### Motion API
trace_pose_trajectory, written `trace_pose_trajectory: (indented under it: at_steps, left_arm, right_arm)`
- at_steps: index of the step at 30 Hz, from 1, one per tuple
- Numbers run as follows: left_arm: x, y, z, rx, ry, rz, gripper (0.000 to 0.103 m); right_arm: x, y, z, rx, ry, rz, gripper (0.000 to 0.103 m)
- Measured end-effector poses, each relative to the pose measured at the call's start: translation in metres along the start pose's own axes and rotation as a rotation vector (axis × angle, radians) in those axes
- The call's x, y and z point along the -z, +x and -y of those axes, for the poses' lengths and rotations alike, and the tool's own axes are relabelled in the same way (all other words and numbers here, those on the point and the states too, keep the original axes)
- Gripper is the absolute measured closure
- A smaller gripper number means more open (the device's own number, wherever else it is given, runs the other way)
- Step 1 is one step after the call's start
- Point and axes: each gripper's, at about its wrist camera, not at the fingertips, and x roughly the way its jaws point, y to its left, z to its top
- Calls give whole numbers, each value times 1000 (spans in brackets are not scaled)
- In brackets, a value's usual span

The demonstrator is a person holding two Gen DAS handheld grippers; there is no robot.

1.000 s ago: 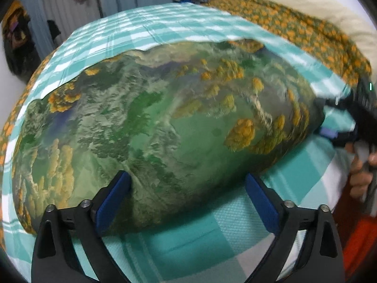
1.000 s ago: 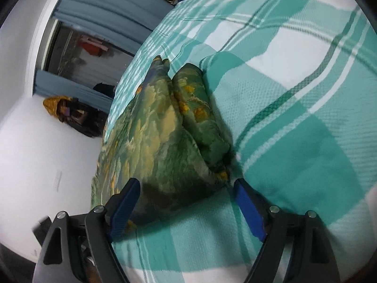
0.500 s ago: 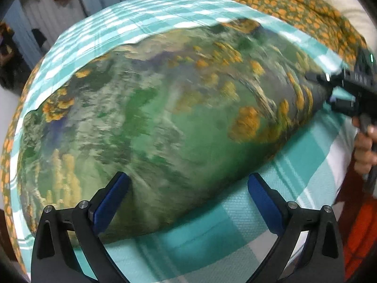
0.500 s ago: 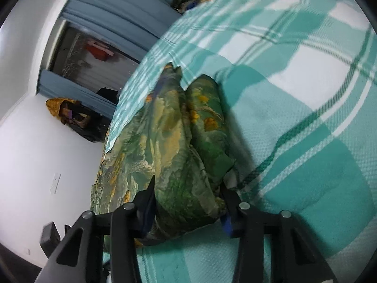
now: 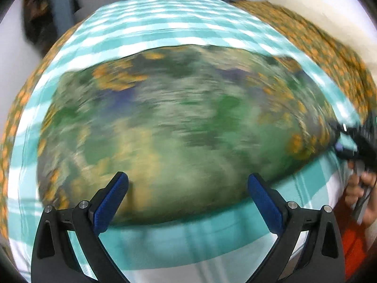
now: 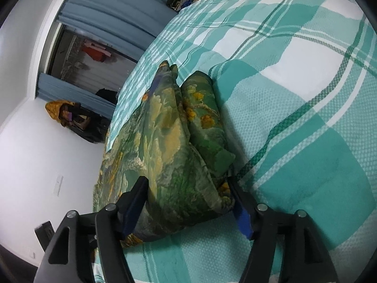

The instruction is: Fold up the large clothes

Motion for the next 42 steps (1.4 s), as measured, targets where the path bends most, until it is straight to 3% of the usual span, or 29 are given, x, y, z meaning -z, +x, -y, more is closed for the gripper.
trace_pose_trajectory:
  at_steps: [5,8,12,14,16,22,27,30,33,35,36,37,39,42]
  left_arm:
    - [16,-10,-107,8,-364,13,2]
    - [18,-19,-125,-8,-399,49,2]
    - [6,-15,-99,-2,-312,43,2]
    - [-4,-14,-75,21,-252,35,2]
    - [-18,-16,-47,54,-181,32,2]
    - [-98,-46,78,241,119,40,2]
    - [-149,-68,179,358,332,-67,2]
    - [-161,-53,212,315,412,-156,2]
    - [-155,-28,222,114,473,-211,4]
    - [-149,-13,218,18,483,-237,31]
    - [-147,-9,212,6,468,-249,54]
    - [-147,-7,202,36,423,-261,65]
    - [-148,-12,190,66,388,-260,71]
    - [-158,-27,153,90,312,-227,73]
  right_arm:
    - [1,1,4,-7,20,-16,29]
    - [0,8,4,-15,61,-15,22]
    - [-2,19,-2,26,66,8,26]
    - [0,18,-5,56,41,28,47]
    - [3,11,-13,66,5,50,56]
    - [18,-22,-88,127,-362,171,62]
    - [50,-37,-157,154,-697,260,63]
    - [79,-38,-197,147,-901,288,63]
    - [105,-32,-221,138,-1050,292,63]
    - [118,-29,-230,124,-1101,285,62]
    - [122,-28,-232,119,-1112,281,62]
    - [127,-27,-233,115,-1119,274,63]
    - [131,-26,-232,101,-1121,245,63]
    - [130,-35,-231,27,-1105,208,53]
